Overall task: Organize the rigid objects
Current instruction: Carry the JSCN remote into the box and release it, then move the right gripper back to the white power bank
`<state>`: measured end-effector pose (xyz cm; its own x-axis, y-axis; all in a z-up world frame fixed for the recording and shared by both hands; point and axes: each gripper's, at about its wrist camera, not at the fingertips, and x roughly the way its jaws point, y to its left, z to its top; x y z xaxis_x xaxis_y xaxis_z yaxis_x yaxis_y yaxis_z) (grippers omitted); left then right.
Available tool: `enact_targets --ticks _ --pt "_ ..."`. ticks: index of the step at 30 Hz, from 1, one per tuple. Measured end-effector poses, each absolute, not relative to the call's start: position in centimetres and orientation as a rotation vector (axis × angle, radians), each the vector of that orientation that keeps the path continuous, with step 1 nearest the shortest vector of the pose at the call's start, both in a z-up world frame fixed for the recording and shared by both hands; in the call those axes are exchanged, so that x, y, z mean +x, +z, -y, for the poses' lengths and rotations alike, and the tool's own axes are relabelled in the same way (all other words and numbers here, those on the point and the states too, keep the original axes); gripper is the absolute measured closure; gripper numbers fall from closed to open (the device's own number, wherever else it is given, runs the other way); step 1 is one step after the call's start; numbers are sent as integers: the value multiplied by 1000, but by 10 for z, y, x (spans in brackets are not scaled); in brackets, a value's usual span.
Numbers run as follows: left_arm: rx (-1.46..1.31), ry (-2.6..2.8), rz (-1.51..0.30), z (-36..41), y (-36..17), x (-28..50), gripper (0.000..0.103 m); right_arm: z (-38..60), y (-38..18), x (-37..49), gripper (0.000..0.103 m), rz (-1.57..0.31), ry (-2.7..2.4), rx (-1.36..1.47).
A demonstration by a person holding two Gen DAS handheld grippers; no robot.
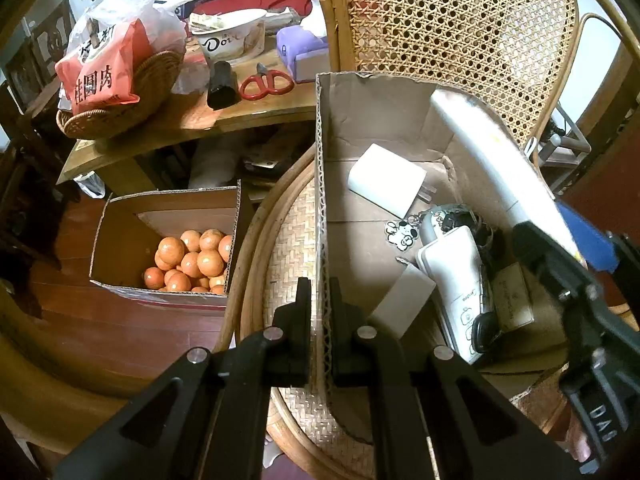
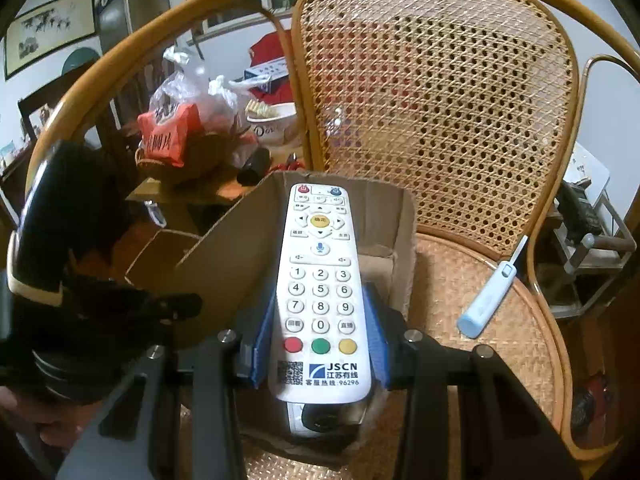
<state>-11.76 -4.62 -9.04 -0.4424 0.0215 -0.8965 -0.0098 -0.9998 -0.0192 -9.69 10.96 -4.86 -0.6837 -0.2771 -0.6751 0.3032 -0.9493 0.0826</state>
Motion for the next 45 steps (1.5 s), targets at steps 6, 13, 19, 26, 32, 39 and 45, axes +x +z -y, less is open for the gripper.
enact_targets --ticks 6,13,19,26,32,39,45 --pt "-1647 2655 13 47 -91 -118 95 -102 -56 -98 59 -96 -2607 1075" --pt "-1645 2660 9 47 -91 -118 95 -110 -42 -93 45 -47 -2604 995" --pt "-1649 2659 24 45 -90 -116 95 -142 -31 -98 13 9 -2759 928" --pt "-1647 2662 21 44 -90 -116 95 -196 -44 -125 5 88 -2916 1044" --pt "-1648 2663 19 44 -90 -116 95 -234 -61 -141 5 206 -2976 1131" --pt "-1651 2668 6 43 -91 -116 95 -245 -78 -159 5 210 -3022 1224" --pt "-1650 2667 4 42 -91 -116 95 -245 -94 -179 5 163 -3005 1299"
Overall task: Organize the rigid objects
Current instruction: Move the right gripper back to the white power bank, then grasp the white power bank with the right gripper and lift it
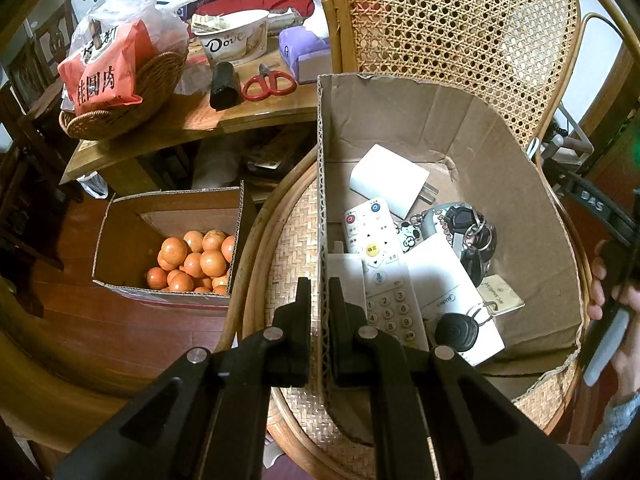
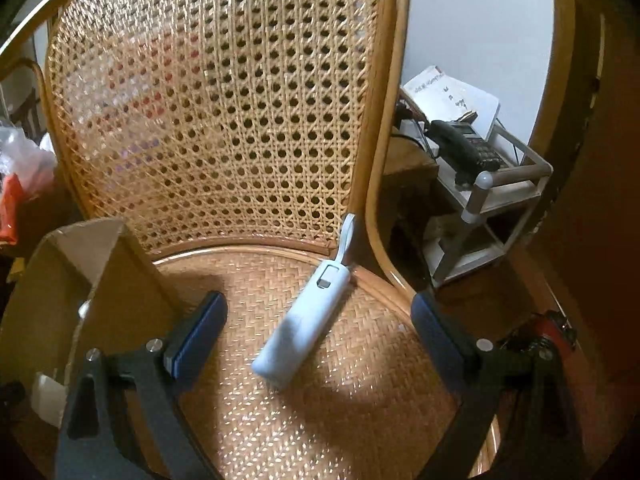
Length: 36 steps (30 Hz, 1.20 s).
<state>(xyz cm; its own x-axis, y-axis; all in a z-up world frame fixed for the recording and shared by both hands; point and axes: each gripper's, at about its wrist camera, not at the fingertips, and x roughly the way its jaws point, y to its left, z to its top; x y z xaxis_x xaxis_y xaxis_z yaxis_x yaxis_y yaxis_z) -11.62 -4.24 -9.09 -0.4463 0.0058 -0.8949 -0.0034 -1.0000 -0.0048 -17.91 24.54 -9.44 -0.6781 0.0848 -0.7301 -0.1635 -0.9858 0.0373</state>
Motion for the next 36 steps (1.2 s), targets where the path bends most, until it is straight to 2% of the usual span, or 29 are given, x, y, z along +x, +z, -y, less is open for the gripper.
enact_targets --ticks 11,12,16,18,20,23,25,36 --pt "-1655 2667 -8 42 -92 -116 95 -248 -130 -208 6 -184 2664 -1349" --pt "-1656 2666 -10 41 -92 -115 95 -249 -132 -210 10 -183 2653 -1355" --pt "-1661 2662 -10 41 -93 -116 95 -249 -143 -217 40 -189 2599 -1416" --pt "-1661 2660 -3 41 -93 -116 95 -249 -147 -219 50 -189 2599 -1437" --pt "-1660 2660 -3 41 -93 -116 95 -248 -149 -219 58 -210 2618 -1455" --pt "-1658 2665 -18 41 -93 -117 95 -246 -150 -213 64 -221 2638 -1445" --pt "-1659 2668 -26 41 -93 -118 95 -241 -149 -209 74 -221 2643 -1467" --pt "-1665 2668 -3 38 -93 -115 95 -226 -140 -193 74 -203 2681 -1507"
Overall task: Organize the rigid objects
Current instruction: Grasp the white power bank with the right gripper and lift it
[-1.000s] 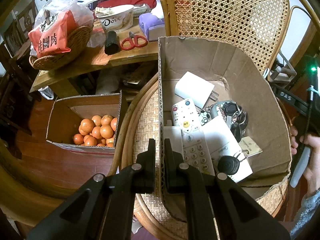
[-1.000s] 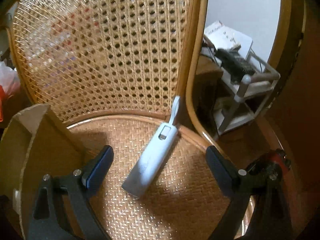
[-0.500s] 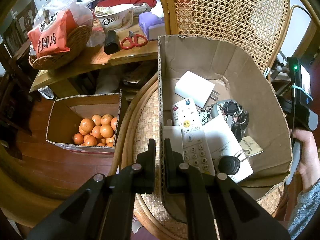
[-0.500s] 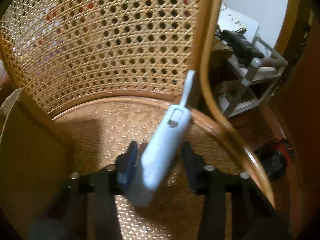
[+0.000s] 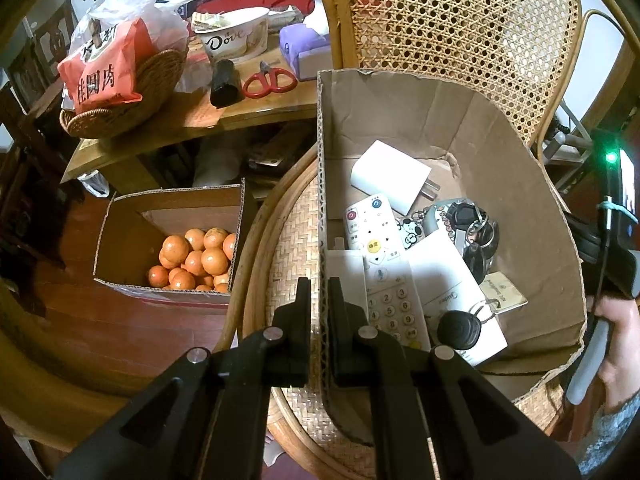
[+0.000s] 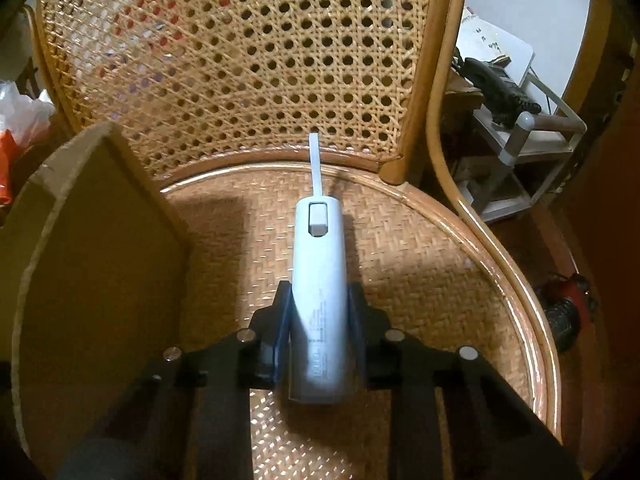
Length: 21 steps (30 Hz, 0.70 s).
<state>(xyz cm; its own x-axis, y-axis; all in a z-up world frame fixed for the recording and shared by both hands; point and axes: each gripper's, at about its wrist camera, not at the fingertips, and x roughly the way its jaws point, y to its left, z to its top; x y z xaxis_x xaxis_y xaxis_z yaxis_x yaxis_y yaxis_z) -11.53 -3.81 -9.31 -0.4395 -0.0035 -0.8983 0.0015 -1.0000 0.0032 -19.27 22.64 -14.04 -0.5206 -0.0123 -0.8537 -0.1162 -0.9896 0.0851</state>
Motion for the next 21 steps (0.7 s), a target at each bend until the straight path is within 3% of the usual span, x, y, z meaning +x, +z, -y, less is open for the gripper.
enact_targets --ticks 14,21 --pt "1635 -2666 17 36 -90 -114 95 -192 -34 -147 74 -306 2991 -1180" --pt "1631 -2667 10 37 -89 -113 95 -161 -12 -125 74 -295 3092 -1184"
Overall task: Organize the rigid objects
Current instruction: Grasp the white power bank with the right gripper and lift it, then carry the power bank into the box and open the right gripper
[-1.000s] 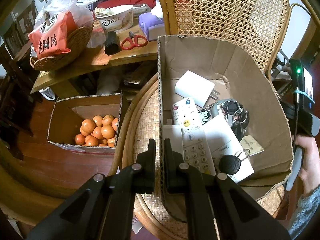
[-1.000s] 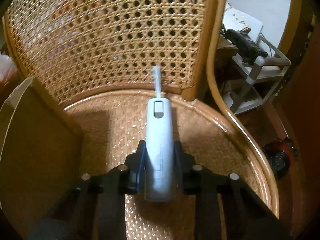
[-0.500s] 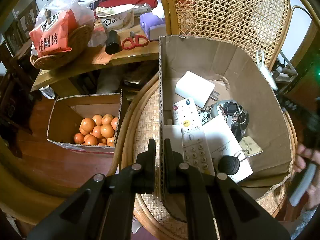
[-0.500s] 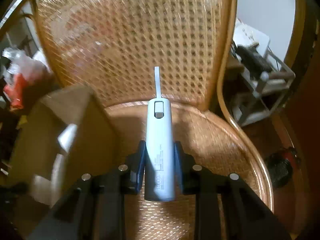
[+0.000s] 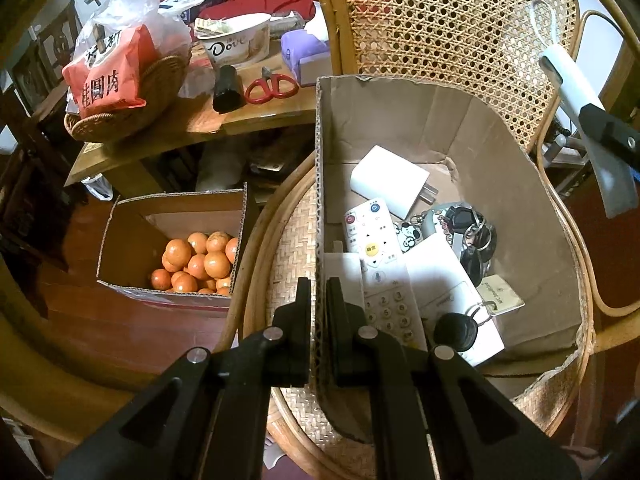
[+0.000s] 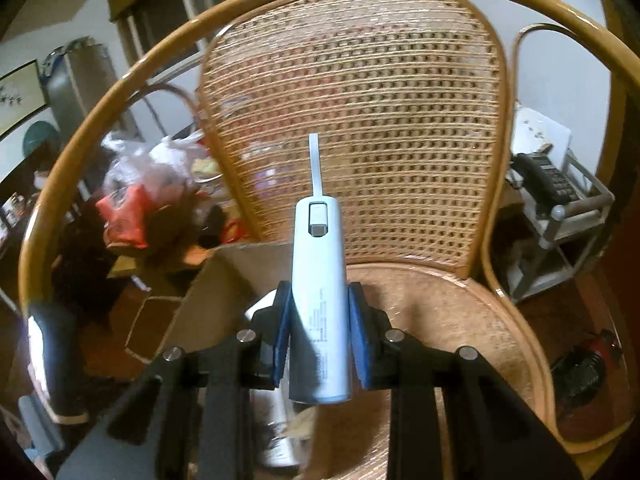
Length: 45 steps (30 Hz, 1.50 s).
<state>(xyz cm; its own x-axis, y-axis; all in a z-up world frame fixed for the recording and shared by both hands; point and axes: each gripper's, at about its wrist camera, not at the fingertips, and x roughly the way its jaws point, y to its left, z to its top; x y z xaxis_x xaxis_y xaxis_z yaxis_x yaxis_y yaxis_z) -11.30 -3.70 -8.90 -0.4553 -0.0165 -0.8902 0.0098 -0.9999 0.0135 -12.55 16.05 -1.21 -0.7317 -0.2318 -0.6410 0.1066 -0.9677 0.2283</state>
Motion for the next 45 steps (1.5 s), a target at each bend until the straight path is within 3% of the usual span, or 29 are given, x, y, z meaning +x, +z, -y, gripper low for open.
enact_targets --ticks 24,30,45 --pt "1623 -2686 13 39 -85 -115 97 -99 -65 -126 74 -134 -2683 1229" --pt "1615 -2678 33 36 -84 -116 97 -99 -66 -125 78 -153 -2689 1225" --pt "1586 -2669 56 31 -83 -111 97 -107 -43 -105 77 -164 -2747 1111"
